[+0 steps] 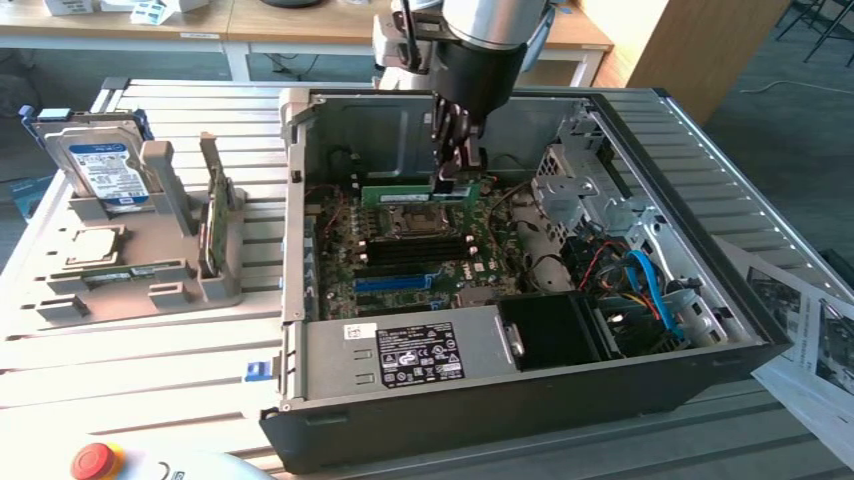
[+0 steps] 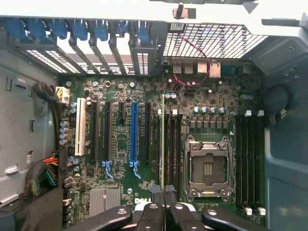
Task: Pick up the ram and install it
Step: 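Pick up the ram and move it above insertion slot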
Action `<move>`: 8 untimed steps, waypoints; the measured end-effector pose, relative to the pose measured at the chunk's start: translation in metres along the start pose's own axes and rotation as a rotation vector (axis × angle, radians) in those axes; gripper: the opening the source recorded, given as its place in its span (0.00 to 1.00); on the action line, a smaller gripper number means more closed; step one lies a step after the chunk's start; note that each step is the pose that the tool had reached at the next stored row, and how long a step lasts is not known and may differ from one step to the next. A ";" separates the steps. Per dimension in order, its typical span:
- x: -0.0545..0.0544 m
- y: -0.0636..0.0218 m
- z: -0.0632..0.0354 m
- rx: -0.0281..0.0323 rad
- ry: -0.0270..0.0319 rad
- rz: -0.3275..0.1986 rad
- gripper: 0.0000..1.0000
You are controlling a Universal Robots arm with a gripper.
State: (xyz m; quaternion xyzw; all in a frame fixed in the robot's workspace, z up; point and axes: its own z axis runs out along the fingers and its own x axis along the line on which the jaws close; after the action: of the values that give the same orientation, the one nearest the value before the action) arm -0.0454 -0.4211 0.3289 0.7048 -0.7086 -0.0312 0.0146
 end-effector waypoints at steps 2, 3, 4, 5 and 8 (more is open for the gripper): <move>0.000 0.0002 -0.0031 0.0000 0.0003 0.000 0.12; 0.000 0.0003 -0.0044 0.0000 0.0004 0.000 0.12; 0.000 0.0003 -0.0054 0.0000 0.0005 0.000 0.12; 0.000 0.0004 -0.0065 0.0000 0.0006 0.000 0.12; 0.000 0.0007 -0.0105 0.0000 0.0011 0.000 0.12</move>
State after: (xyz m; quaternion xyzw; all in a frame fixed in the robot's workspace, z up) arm -0.0454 -0.4211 0.3394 0.7048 -0.7085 -0.0308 0.0150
